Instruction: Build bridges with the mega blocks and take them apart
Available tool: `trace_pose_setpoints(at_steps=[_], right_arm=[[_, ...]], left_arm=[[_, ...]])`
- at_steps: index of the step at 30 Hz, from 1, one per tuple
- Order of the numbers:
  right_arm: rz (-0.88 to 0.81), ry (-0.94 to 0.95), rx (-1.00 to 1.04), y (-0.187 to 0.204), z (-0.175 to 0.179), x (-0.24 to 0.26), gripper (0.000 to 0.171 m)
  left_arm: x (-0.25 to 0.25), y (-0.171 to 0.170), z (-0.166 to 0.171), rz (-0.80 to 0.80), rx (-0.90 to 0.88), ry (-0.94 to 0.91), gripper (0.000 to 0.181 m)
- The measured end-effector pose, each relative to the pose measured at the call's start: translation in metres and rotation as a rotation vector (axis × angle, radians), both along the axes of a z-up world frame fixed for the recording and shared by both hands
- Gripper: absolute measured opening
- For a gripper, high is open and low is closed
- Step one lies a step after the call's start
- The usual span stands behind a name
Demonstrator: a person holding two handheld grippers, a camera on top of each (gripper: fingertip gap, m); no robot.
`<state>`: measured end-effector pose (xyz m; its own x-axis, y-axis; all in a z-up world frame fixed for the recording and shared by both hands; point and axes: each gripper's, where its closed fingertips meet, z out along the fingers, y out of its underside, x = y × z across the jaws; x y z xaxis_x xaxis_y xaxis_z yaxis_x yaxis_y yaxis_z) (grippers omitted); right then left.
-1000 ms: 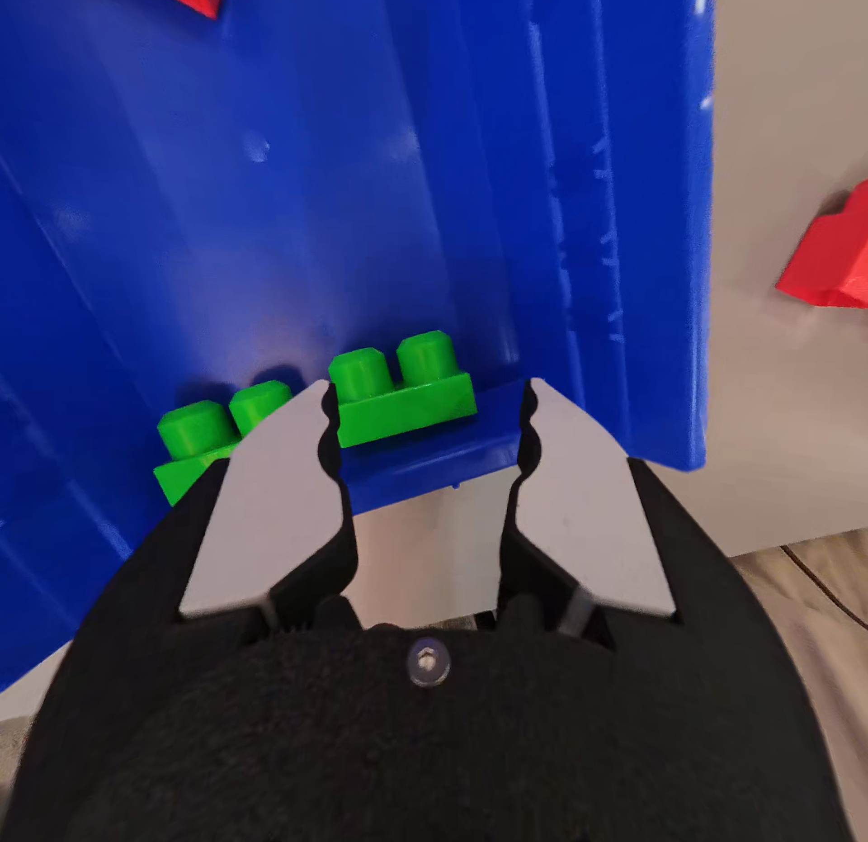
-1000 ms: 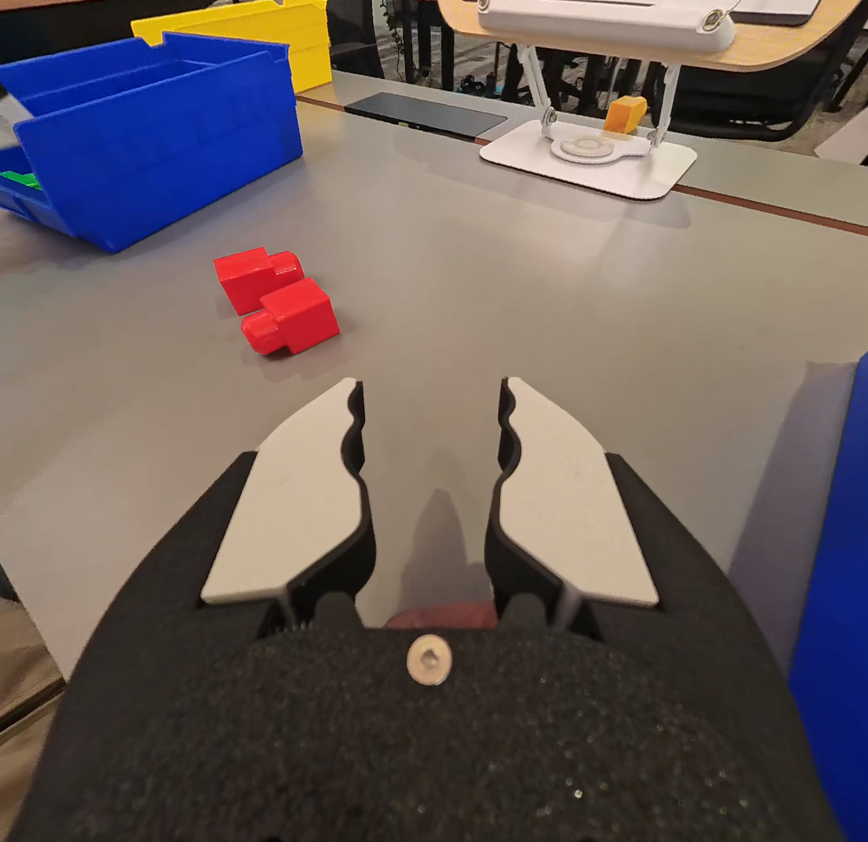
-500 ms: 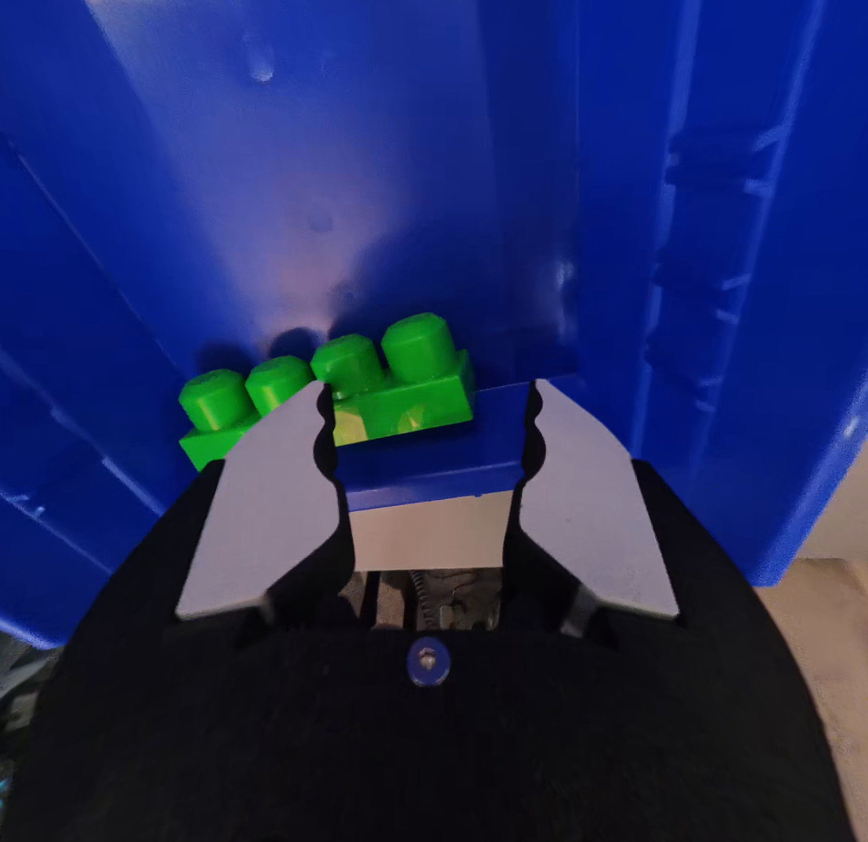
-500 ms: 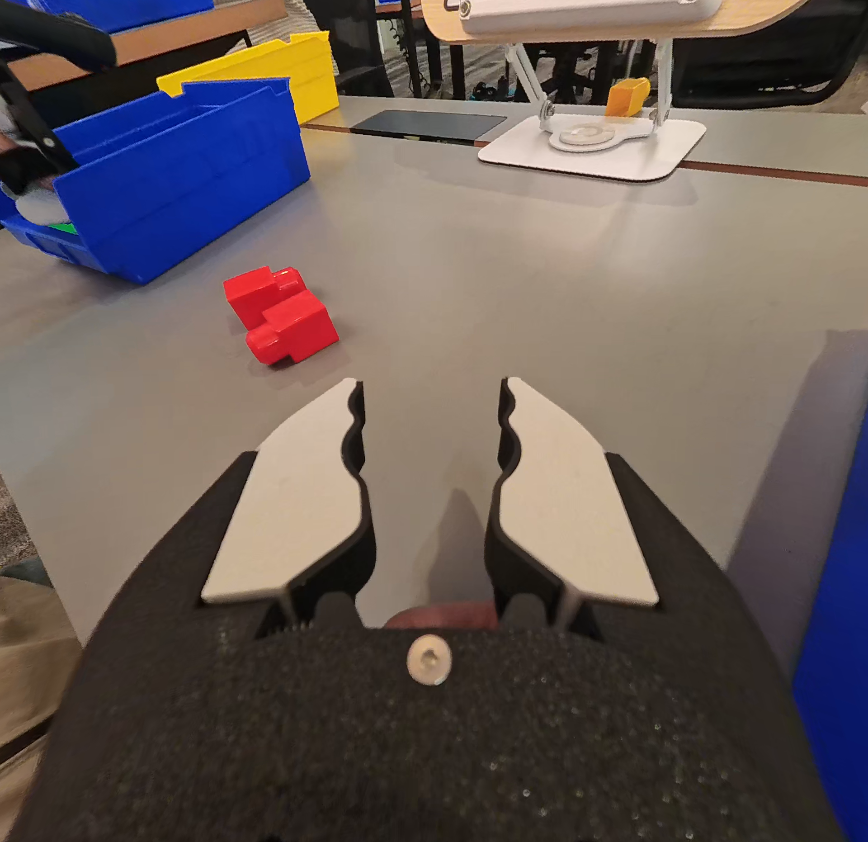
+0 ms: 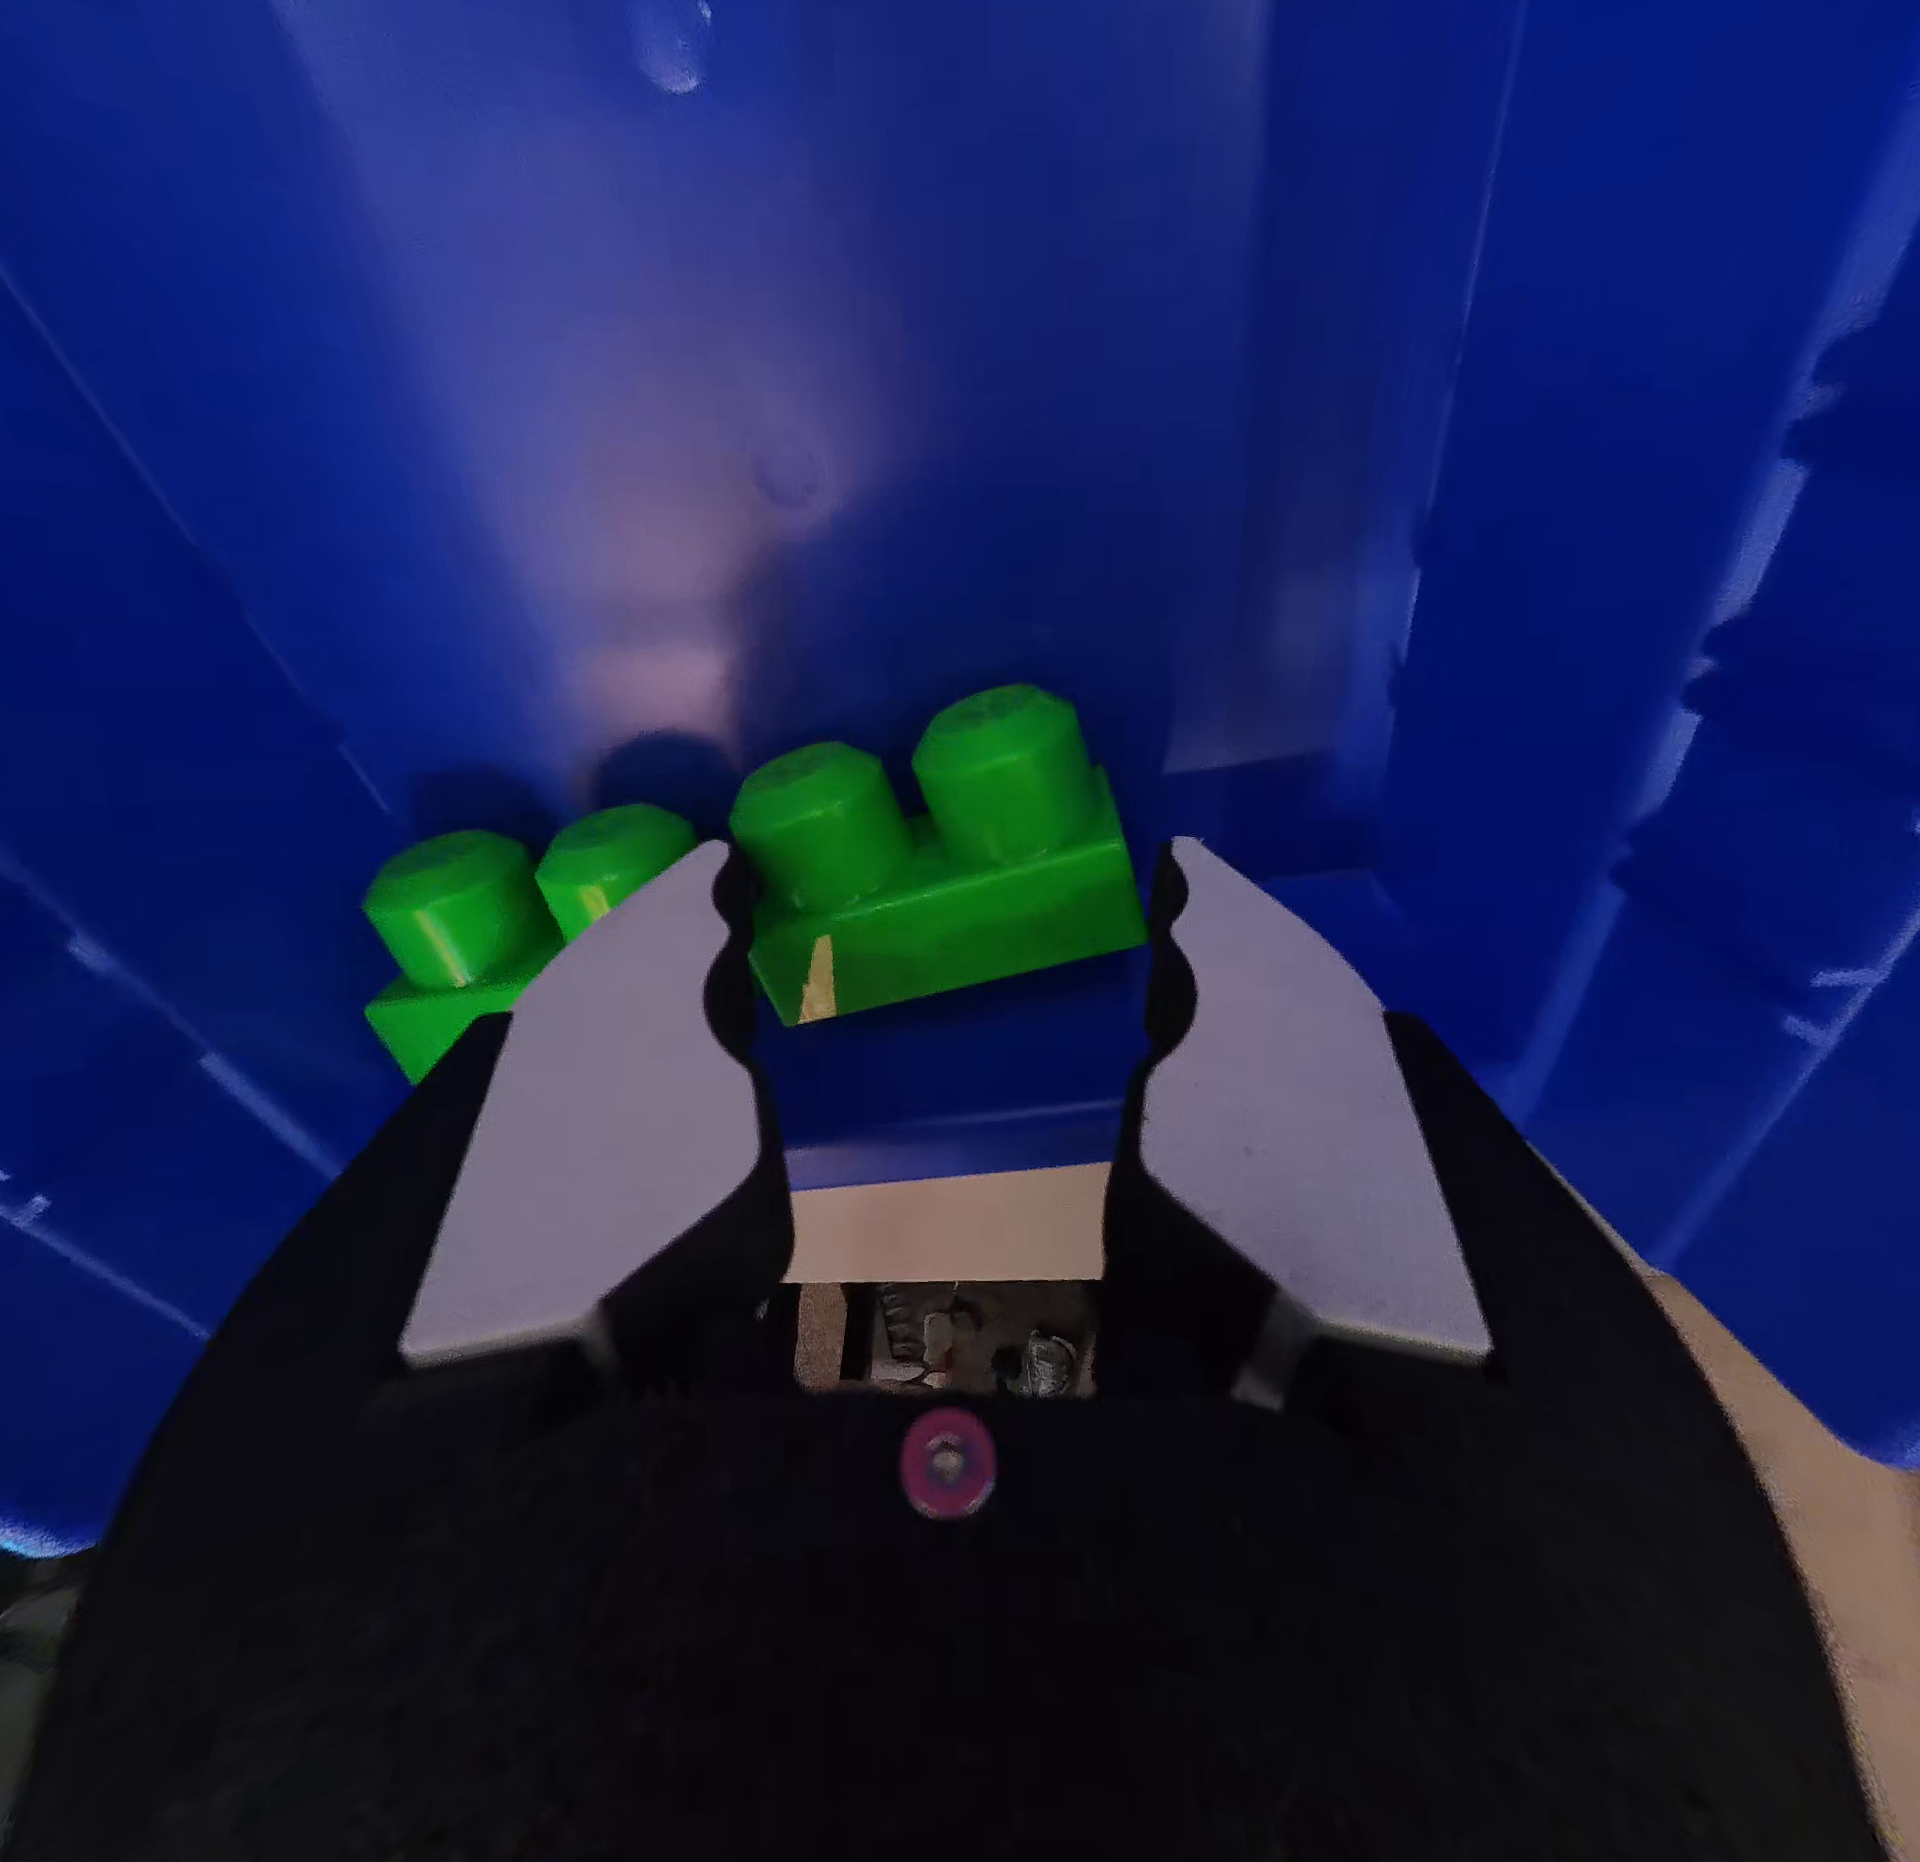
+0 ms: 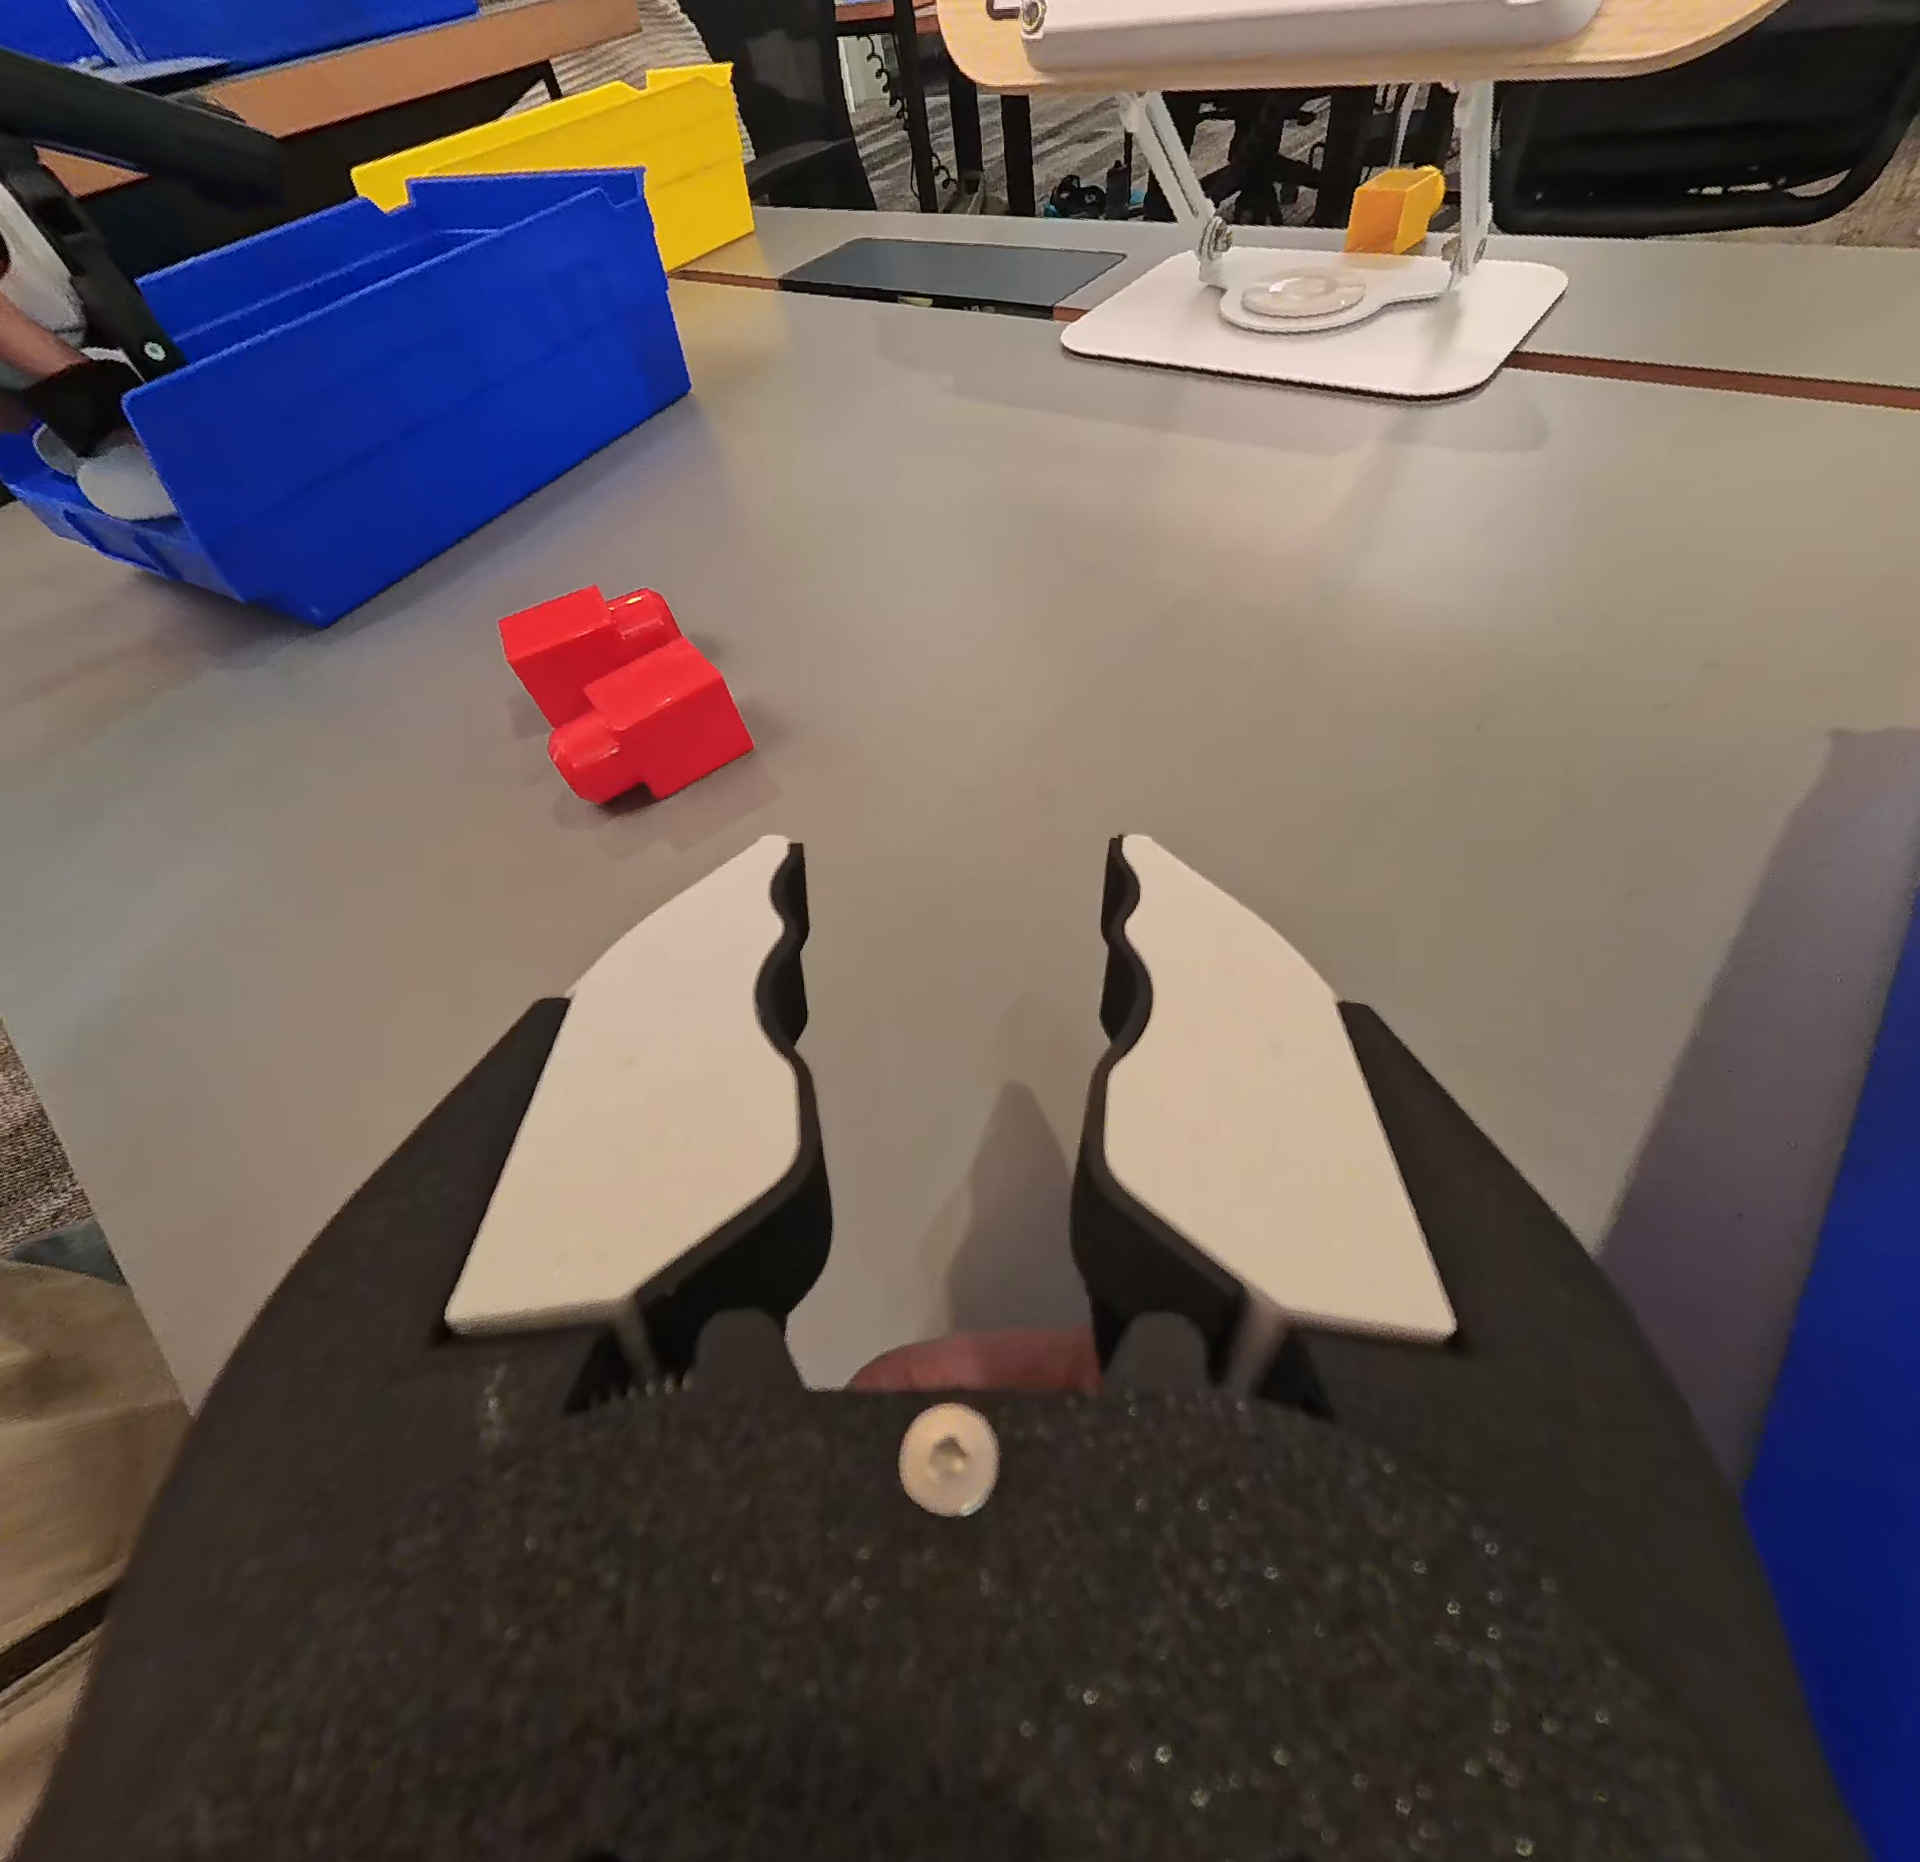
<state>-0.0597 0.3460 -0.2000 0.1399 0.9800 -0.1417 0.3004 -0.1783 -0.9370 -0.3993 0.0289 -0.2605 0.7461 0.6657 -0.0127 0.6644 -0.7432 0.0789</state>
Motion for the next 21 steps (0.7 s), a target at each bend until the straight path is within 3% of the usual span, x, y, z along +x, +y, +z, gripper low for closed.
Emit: trace_pose_setpoints(at_steps=[6, 10, 17, 21], right_arm=[[0.003, -0.008, 0.008, -0.002, 0.000, -0.001, 0.054], [0.000, -0.006, 0.015, -0.002, 0.002, 0.000, 0.054], [0.005, -0.010, 0.032, -0.006, 0.000, -0.004, 0.054], [0.010, -0.021, 0.068, -0.013, -0.003, -0.008, 0.054]], left_arm=[[-0.005, 0.001, 0.002, -0.021, 0.034, 0.039, 0.072], [-0.020, 0.012, 0.029, -0.092, 0.142, 0.203, 0.072], [0.008, 0.035, 0.112, -0.151, 0.580, 0.577, 0.071], [0.062, 0.041, 0.127, -0.160, 0.784, 0.761, 0.072]])
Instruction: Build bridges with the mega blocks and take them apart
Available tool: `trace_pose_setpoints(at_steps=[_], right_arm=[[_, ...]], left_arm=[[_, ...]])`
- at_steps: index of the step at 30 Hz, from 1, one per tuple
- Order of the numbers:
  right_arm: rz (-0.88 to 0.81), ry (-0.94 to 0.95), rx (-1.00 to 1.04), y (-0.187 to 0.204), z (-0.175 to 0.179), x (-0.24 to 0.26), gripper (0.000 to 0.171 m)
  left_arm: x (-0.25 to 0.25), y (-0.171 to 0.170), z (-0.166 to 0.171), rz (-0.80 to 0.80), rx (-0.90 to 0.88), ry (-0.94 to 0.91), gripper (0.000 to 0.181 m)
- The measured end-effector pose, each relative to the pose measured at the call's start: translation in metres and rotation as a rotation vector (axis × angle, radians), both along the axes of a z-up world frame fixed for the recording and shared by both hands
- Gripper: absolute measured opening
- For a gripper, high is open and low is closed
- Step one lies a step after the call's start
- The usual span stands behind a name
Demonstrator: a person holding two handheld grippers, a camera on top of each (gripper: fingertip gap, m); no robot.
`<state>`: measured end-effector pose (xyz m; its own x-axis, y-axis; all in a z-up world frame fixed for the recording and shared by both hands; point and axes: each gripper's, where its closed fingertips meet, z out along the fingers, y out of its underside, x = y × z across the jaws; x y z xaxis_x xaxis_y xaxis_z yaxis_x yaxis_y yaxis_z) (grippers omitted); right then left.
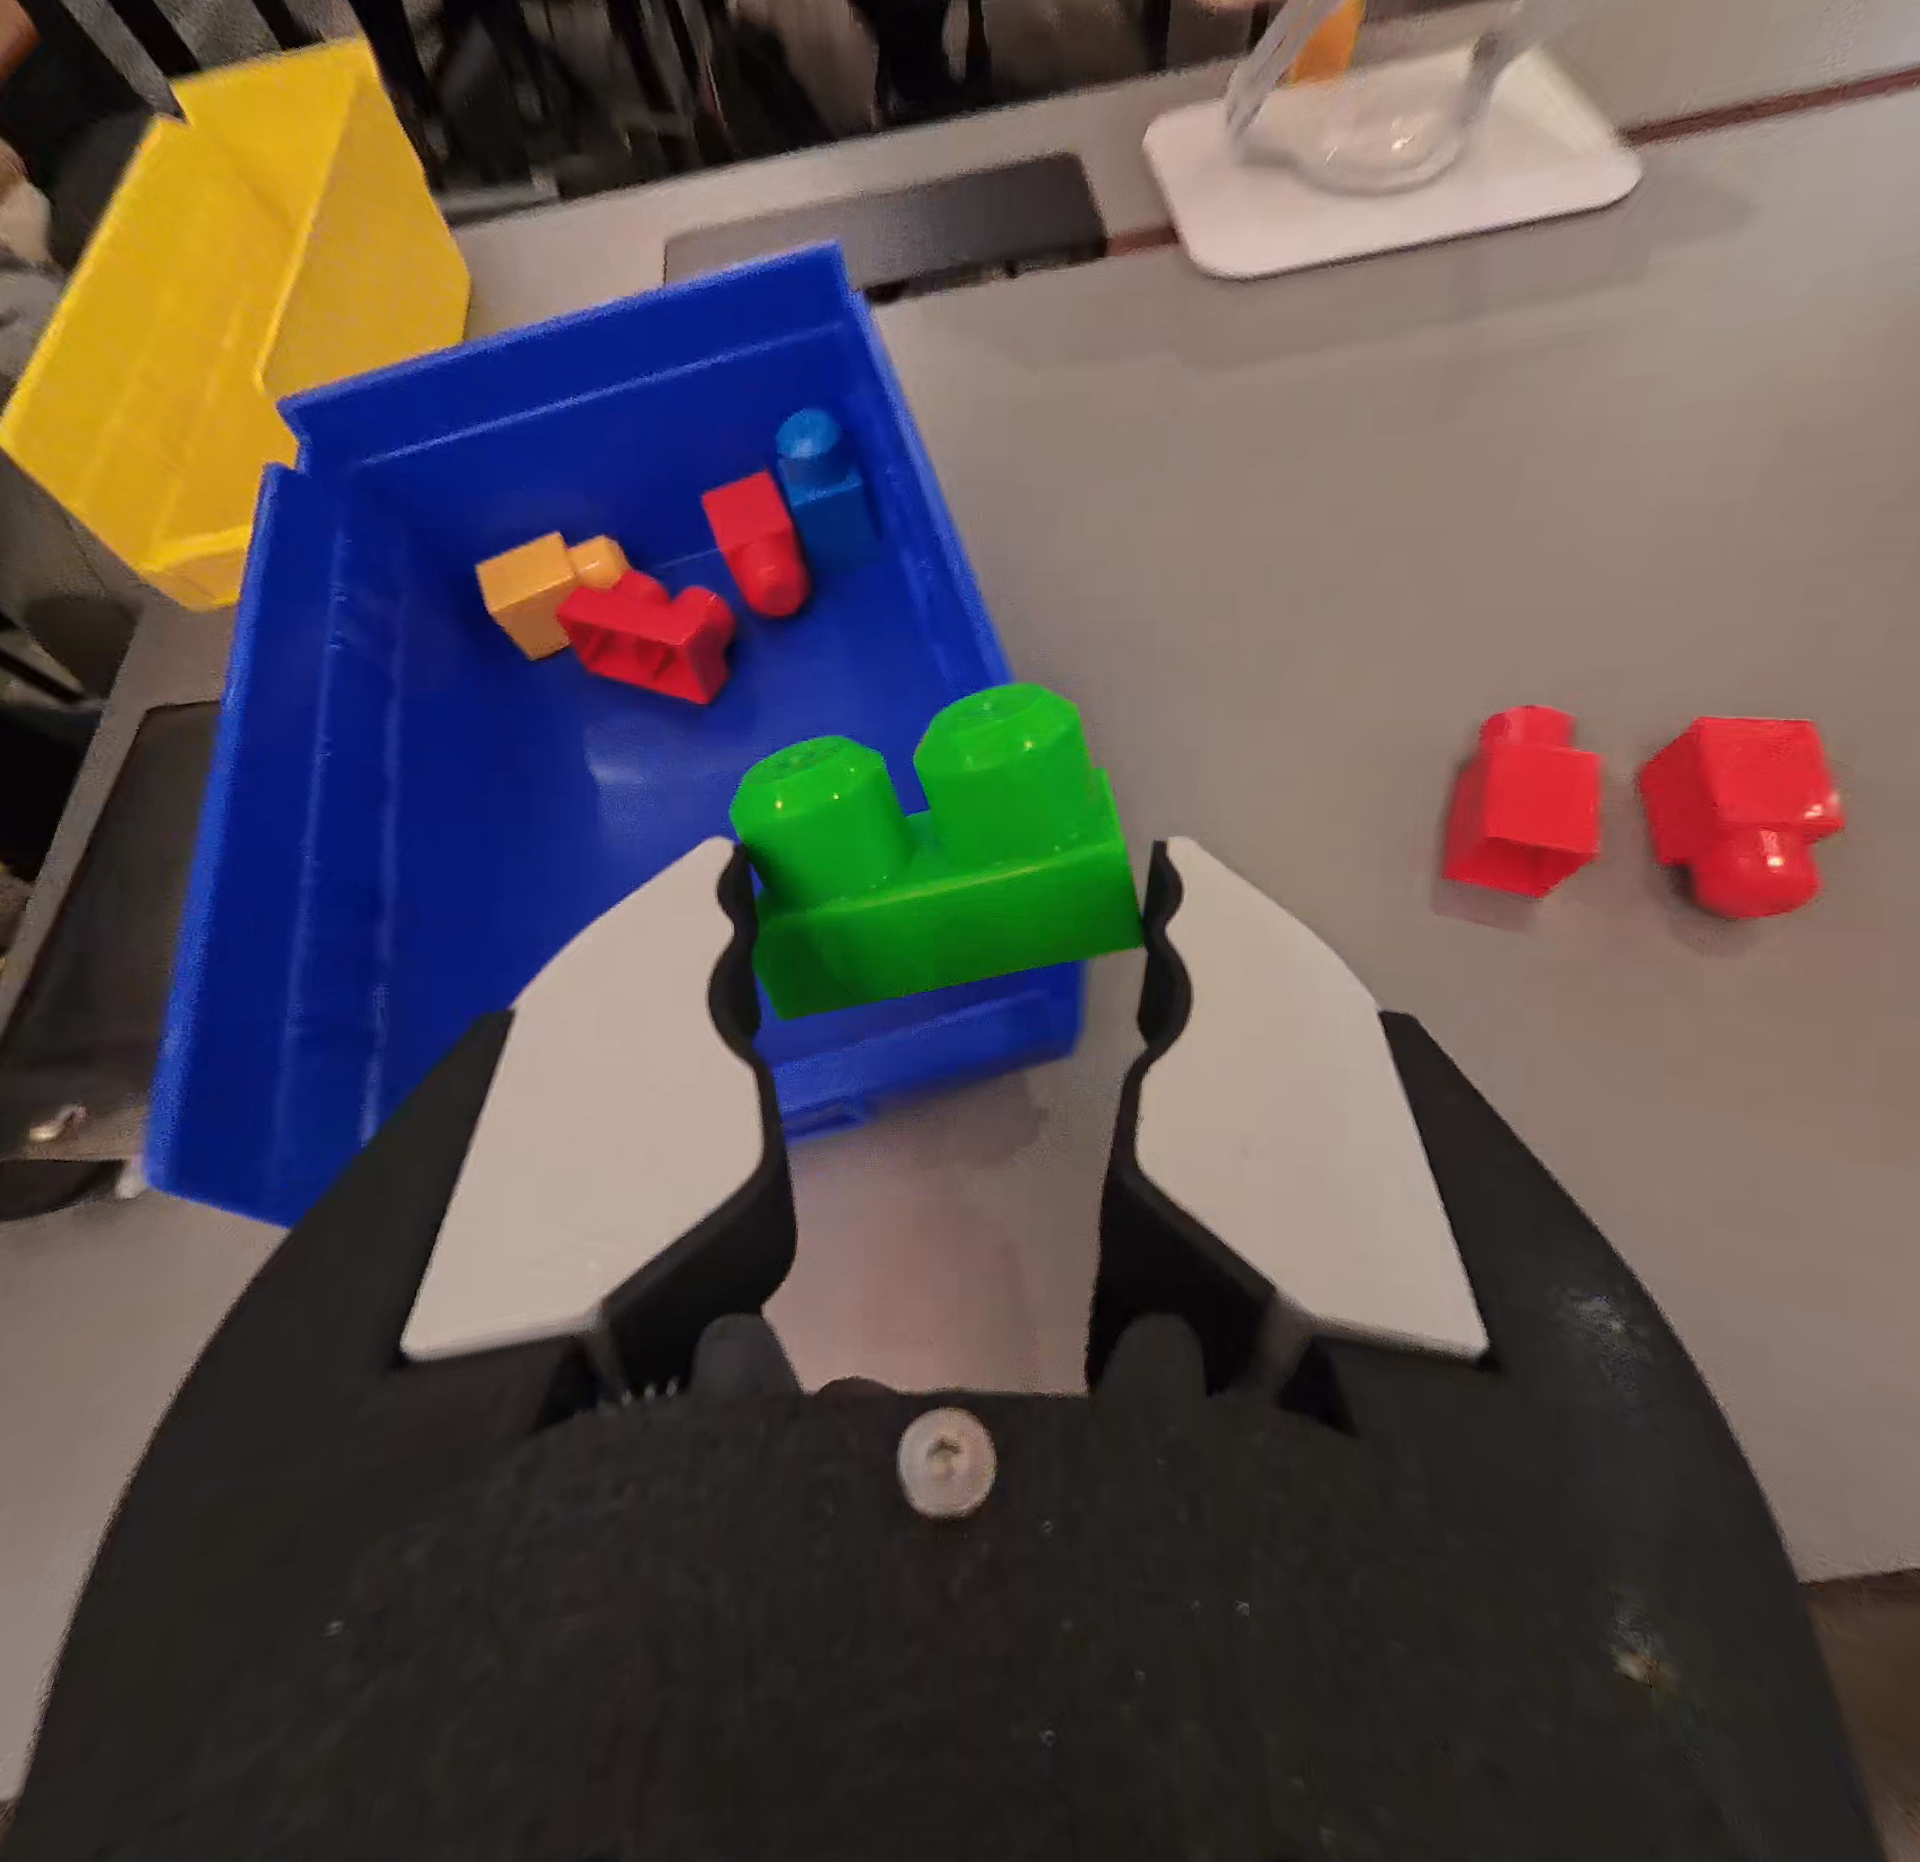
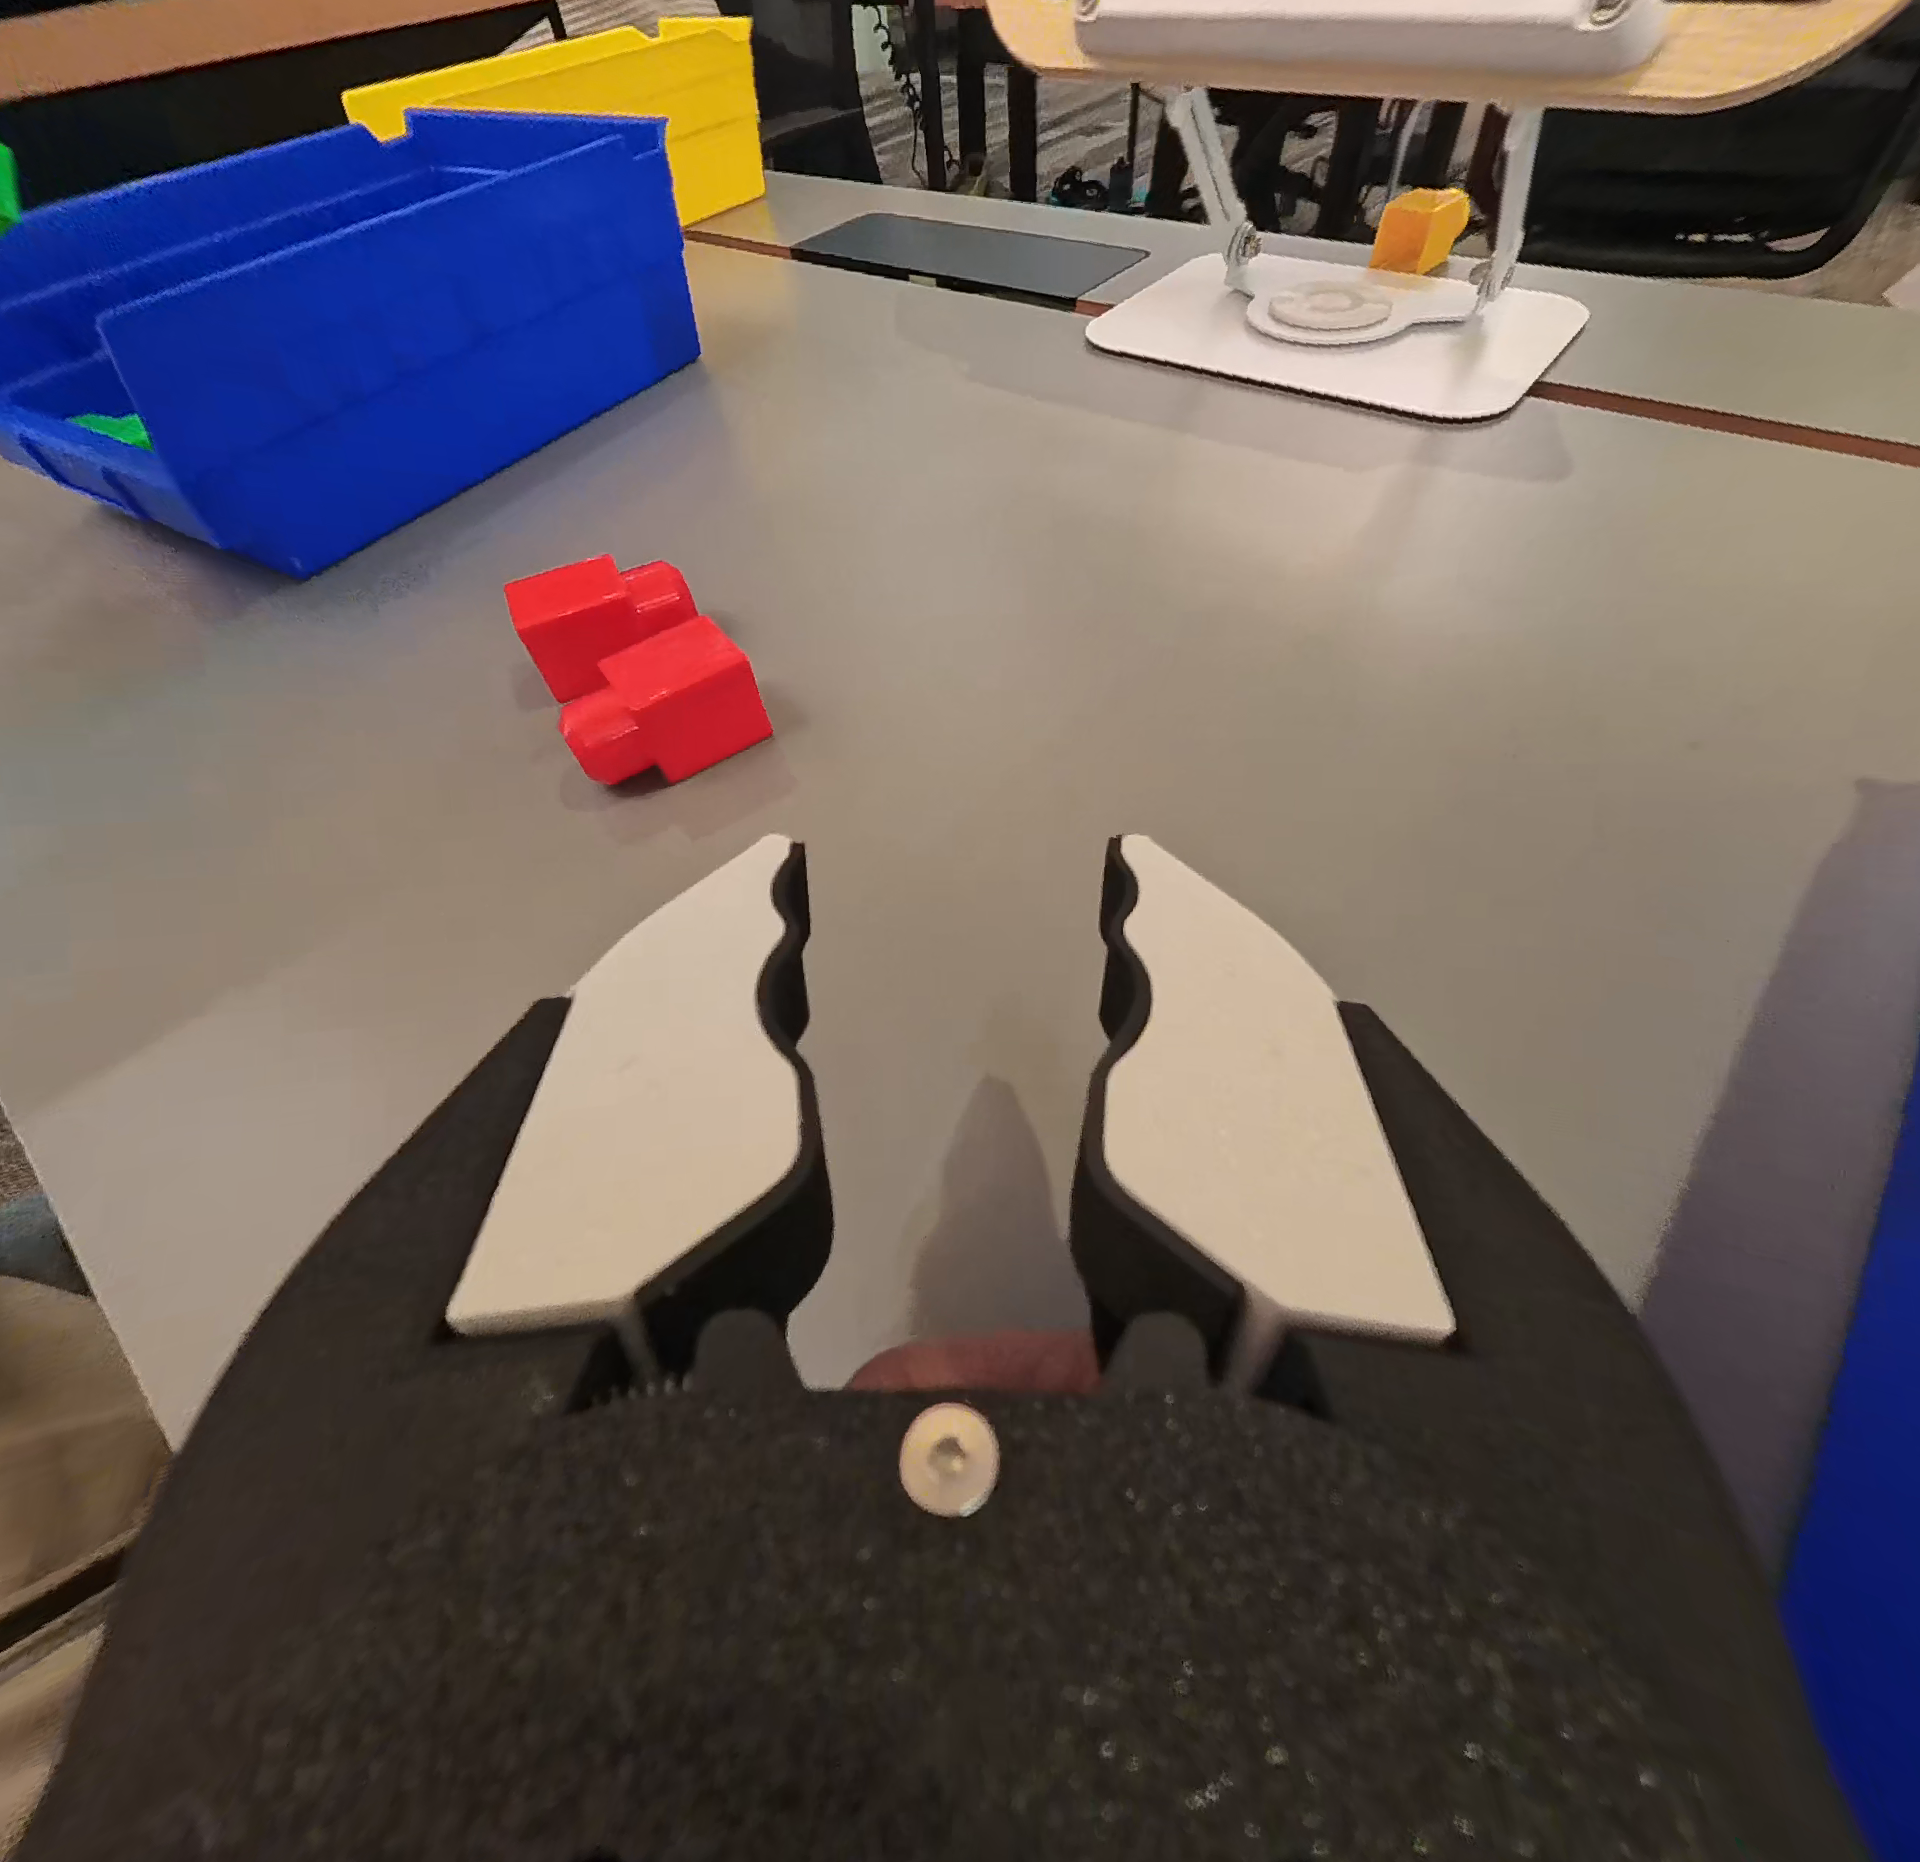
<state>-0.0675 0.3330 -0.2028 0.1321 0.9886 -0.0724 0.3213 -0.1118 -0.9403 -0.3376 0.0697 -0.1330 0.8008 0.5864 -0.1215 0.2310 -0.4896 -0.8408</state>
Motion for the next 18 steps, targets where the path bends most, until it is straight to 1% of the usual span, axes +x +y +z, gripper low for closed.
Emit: trace_pose_setpoints(at_steps=[3, 6, 10, 14, 18], right_arm=[[-0.008, 0.007, 0.040, -0.004, 0.003, -0.002, 0.054], [-0.015, 0.027, 0.089, -0.007, 0.007, -0.004, 0.054], [-0.019, 0.013, 0.141, -0.012, 0.006, -0.007, 0.053], [-0.018, 0.005, 0.177, -0.017, 0.008, -0.009, 0.053], [-0.013, 0.000, 0.182, -0.018, 0.008, -0.009, 0.052]], left_arm=[[0.041, 0.005, -0.007, -0.018, 0.120, 0.063, 0.071], [0.078, 0.013, -0.021, -0.050, 0.210, 0.076, 0.071], [0.116, 0.021, -0.043, -0.098, 0.248, 0.067, 0.071], [0.134, 0.024, -0.054, -0.137, 0.244, 0.069, 0.071], [0.132, 0.035, -0.046, -0.189, 0.250, 0.061, 0.071]])
